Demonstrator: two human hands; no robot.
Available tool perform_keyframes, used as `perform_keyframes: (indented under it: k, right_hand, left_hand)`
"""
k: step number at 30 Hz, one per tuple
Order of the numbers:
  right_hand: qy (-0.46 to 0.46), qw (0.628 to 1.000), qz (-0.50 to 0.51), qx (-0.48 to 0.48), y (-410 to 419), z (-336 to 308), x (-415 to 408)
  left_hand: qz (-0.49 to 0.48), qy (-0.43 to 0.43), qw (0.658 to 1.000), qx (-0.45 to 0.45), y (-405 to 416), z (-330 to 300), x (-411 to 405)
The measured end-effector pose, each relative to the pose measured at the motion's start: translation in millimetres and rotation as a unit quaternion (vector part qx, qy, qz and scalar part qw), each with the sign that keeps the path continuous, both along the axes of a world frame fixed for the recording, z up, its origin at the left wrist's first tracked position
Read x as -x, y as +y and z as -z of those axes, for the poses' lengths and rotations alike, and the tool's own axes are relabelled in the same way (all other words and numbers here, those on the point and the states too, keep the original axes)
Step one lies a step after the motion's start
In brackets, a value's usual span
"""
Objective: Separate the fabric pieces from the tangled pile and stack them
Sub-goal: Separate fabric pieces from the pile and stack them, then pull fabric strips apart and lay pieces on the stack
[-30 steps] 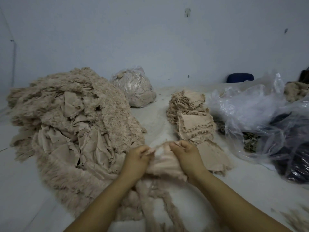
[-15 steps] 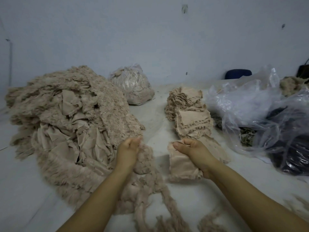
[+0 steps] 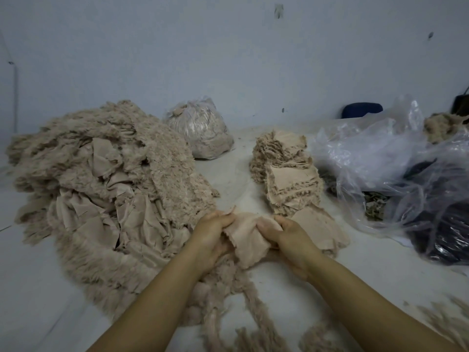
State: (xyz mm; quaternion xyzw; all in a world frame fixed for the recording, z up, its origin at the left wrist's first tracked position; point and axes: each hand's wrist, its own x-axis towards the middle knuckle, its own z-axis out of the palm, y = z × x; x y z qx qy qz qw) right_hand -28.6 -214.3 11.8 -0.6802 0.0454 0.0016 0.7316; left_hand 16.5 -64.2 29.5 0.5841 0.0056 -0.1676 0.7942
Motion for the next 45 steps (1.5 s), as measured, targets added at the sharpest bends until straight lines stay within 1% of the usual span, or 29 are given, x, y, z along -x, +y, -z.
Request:
perform_keyframes:
  k: [1, 2, 4, 5, 8, 10, 12, 13, 14, 16, 19, 21, 23, 25, 26, 27, 30, 31, 32, 33, 34, 36, 37, 39, 40, 42, 43, 44, 45]
  right_hand:
    - [-0.028, 1.0, 0.014, 0.004, 0, 0, 0]
    - [-0.052, 0.998, 0.011, 0.028, 1, -2, -1]
    - [-0.081, 0.995, -0.018, 0.053, 4, -5, -3]
    - [-0.084, 0.995, -0.021, 0.041, 6, -7, -3]
    - [-0.071, 0.997, 0.018, -0.019, 9, -3, -4]
    - [-0.058, 0.996, 0.055, -0.048, 5, 1, -2]
    - [-0.047, 0.99, 0.11, -0.076, -5, 7, 3]
    - [-0.037, 0.988, 0.129, -0.079, -11, 10, 6]
    - [-0.023, 0.988, 0.131, -0.073, -15, 12, 10]
    - [0.012, 0.995, 0.08, -0.064, -10, 14, 15]
    - [0.059, 0.993, -0.035, -0.097, 14, 7, 16]
    - [0.05, 0.995, -0.053, -0.062, 23, 3, 16]
    - [0.049, 0.998, -0.051, -0.002, 19, 2, 18]
    - [0.07, 0.993, -0.077, 0.06, 12, 2, 22]
    - [0.08, 0.99, -0.089, 0.069, 10, 1, 23]
    - [0.081, 0.992, -0.086, 0.053, 10, 1, 23]
    - [0.06, 0.994, -0.032, -0.083, 19, -3, 14]
    - [0.045, 0.993, 0.005, -0.105, 22, -2, 9]
    - [0.023, 0.992, 0.061, -0.109, 22, 0, 5]
    - [-0.004, 0.988, 0.123, -0.096, 19, 2, 2]
    - [-0.028, 0.981, 0.179, -0.063, 12, 4, -1]
    - [-0.063, 0.965, 0.249, 0.053, -15, 5, -6]
    - [-0.065, 0.956, 0.261, 0.118, -33, 3, -8]
    - [-0.049, 0.941, 0.263, 0.209, -65, -2, -13]
    - [-0.039, 0.933, 0.262, 0.242, -78, -5, -16]
    - [-0.016, 0.919, 0.267, 0.29, -97, -5, -22]
    - [0.001, 0.906, 0.27, 0.327, -102, -4, -23]
    - [0.015, 0.882, 0.28, 0.379, -104, -1, -23]
    - [0.012, 0.855, 0.293, 0.428, -104, 2, -22]
  left_hand:
    - [0.025, 0.021, 0.999, 0.001, 2, -2, 2]
    - [0.056, 0.023, 0.998, -0.006, 5, -2, 2]
    - [0.106, 0.001, 0.994, -0.008, 4, -5, 4]
    - [0.107, -0.007, 0.994, -0.009, 1, -5, 7]
    - [0.038, -0.024, 0.998, -0.043, -11, 4, 12]
    - [-0.031, -0.013, 0.999, -0.031, -13, 9, 9]
    - [-0.128, 0.009, 0.992, -0.022, -4, 8, -2]
    - [-0.169, 0.007, 0.985, -0.037, 3, 8, -6]
    - [-0.187, -0.004, 0.981, -0.058, 9, 9, -8]
    - [-0.164, -0.046, 0.983, -0.064, 10, 9, -6]
    - [-0.099, -0.104, 0.987, -0.066, -6, 10, 6]
    - [-0.132, -0.103, 0.984, -0.063, -11, 9, 8]
    - [-0.182, -0.09, 0.977, -0.064, -4, 5, 3]
    - [-0.201, -0.083, 0.974, -0.062, 5, 2, 0]
    - [-0.199, -0.089, 0.974, -0.061, 8, 3, 0]
    - [-0.184, -0.097, 0.976, -0.062, 8, 3, 2]
    - [-0.092, -0.109, 0.988, -0.066, -8, 8, 13]
    - [-0.081, -0.111, 0.988, -0.067, -14, 9, 16]
    - [-0.089, -0.115, 0.987, -0.064, -18, 9, 17]
    - [-0.107, -0.12, 0.985, -0.063, -20, 8, 15]
    - [-0.118, -0.122, 0.983, -0.068, -18, 7, 11]
    - [-0.089, -0.122, 0.983, -0.1, -16, 5, 4]
    - [-0.055, -0.125, 0.983, -0.124, -18, 4, 2]
    - [-0.001, -0.129, 0.977, -0.169, -29, 5, -1]
    - [0.014, -0.123, 0.975, -0.183, -39, 6, -3]
    - [0.041, -0.08, 0.977, -0.195, -58, 8, -4]
    - [0.052, -0.051, 0.978, -0.193, -65, 11, -5]
    - [0.062, -0.036, 0.979, -0.19, -69, 13, -5]
    - [0.068, -0.042, 0.979, -0.189, -70, 16, -6]
